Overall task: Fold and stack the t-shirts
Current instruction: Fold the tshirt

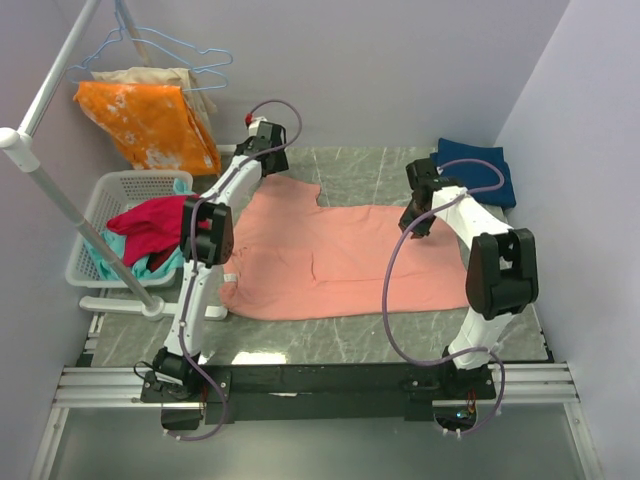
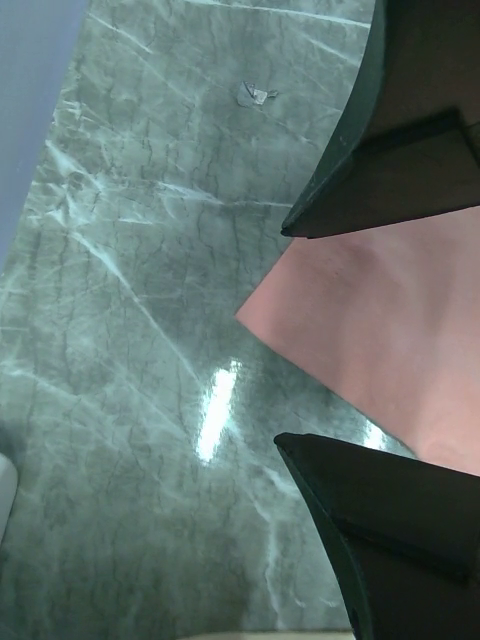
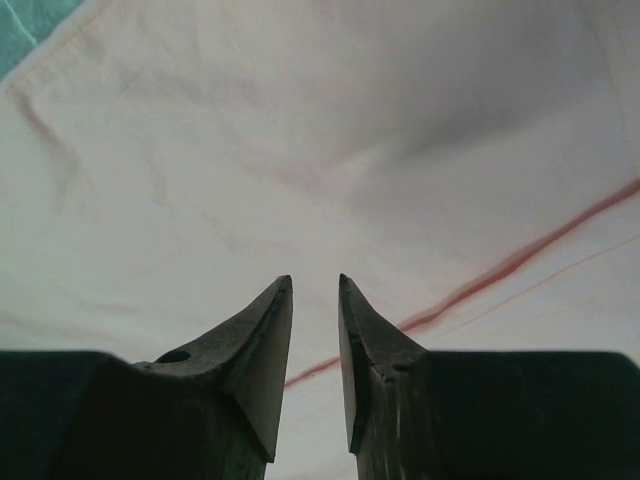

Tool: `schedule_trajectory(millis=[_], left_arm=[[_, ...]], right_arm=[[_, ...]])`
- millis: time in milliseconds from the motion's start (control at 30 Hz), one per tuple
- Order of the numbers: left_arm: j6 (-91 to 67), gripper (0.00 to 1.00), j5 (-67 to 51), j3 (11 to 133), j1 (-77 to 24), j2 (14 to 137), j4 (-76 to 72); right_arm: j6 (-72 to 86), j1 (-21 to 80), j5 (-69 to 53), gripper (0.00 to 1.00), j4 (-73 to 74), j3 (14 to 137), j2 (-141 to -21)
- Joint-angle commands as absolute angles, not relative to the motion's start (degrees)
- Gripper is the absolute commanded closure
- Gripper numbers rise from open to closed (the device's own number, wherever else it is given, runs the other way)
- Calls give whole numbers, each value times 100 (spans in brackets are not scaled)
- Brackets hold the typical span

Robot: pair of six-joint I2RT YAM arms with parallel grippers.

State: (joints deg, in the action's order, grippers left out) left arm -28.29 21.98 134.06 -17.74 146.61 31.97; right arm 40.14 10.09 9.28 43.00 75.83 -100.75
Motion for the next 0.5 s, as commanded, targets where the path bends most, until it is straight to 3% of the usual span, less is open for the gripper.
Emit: schedule_trajectory(millis=[0,467], left_arm=[[-2786,17,2048,13825,-1732,14871,3260],[-2847,22,1977,14212,-1688,15389,3603]], right_arm=[[3938,993,940,68,4412,7945,-10248],[3920,993,914,69,4535,8235,-10459]])
